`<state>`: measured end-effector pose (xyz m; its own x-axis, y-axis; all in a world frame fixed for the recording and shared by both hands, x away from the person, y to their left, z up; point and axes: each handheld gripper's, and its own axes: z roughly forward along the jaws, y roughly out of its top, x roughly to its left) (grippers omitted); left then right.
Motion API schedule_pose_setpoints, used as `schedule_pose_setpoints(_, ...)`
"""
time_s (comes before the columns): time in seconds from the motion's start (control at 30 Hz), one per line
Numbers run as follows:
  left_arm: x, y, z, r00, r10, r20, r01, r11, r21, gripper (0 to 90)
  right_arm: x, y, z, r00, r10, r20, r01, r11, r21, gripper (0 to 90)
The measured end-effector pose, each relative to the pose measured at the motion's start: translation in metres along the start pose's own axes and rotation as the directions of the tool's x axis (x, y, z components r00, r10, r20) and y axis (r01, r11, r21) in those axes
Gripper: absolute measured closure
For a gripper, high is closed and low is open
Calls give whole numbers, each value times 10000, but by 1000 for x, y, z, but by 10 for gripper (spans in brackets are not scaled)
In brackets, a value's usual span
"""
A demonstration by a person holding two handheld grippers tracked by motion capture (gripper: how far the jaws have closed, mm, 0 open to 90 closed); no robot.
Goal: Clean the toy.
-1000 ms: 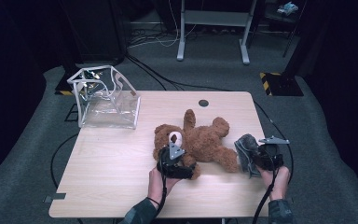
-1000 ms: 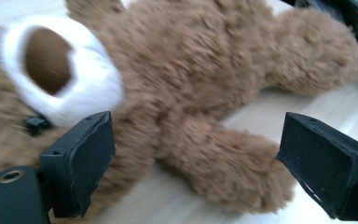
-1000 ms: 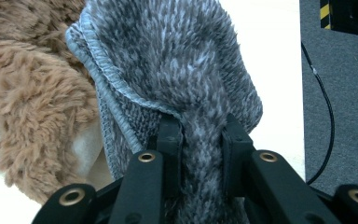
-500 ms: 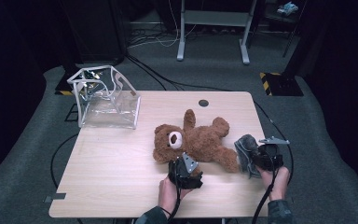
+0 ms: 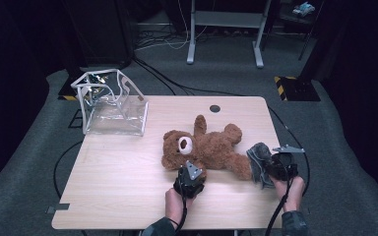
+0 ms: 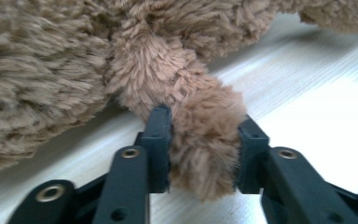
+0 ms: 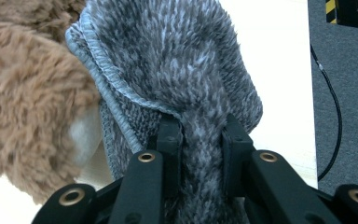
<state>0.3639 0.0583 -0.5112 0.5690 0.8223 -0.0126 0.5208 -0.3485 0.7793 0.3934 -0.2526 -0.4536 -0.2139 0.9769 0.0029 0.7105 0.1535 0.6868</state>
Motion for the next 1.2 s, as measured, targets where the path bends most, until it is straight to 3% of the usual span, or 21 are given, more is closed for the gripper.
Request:
schedule_pose_setpoints(0.23,17,15,-8,9987,-89,494,112,9989,-455,733,0,0,-1,10000,4,-8,-4,10000,-27,739)
schedule_pose_setpoints(0.37,29,36,-16,9971,21,756,34,9973,-732,749,1,0,-2,10000,60,4,-60,9999,-133,739)
schedule_pose_setpoints(0.7,43,74,-16,9959,227,875,-176,9981,-585,760,6,0,-7,10000,46,-49,-48,9990,-433,739)
schedule_pose_setpoints(0.97,45,96,-22,9932,198,1145,-116,9973,-719,767,14,3,-16,9998,-115,-152,102,9962,-867,740)
schedule_pose_setpoints(1.2,33,114,-42,9887,187,1486,-35,9948,-1015,770,30,15,-37,9989,-421,-224,380,9863,-1603,741)
